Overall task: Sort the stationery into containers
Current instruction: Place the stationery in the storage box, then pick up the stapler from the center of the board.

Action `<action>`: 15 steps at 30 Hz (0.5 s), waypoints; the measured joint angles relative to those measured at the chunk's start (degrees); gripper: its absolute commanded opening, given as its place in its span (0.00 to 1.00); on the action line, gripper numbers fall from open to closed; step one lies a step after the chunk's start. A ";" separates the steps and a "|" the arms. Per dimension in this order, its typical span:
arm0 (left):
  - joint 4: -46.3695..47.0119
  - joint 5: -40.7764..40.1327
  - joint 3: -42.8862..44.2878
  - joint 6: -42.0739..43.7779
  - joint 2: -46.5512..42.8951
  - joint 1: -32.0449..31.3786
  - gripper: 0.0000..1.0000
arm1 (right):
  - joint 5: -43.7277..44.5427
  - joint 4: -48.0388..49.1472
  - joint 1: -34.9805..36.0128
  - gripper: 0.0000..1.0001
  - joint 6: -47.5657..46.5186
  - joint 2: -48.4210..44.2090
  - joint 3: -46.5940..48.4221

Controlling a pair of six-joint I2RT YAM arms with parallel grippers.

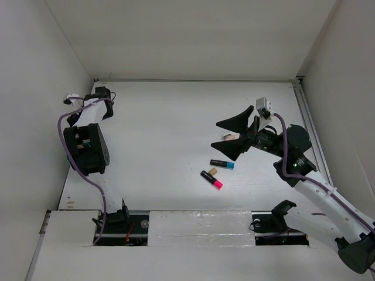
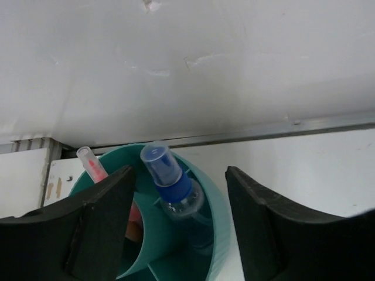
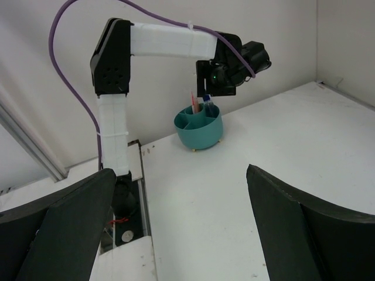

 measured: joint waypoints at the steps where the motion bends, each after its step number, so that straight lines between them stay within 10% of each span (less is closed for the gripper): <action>1: 0.76 0.00 0.00 0.61 -0.33 0.00 0.70 | 0.00 0.00 0.00 0.99 0.00 0.00 0.00; 6: 10.75 1.25 -0.90 8.46 -4.37 -0.66 0.94 | 0.39 0.00 0.00 0.99 -0.31 0.39 0.00; 15: 17.92 2.19 -0.70 17.68 -6.23 -7.02 1.00 | 3.30 -2.86 0.00 0.99 -1.49 1.18 0.15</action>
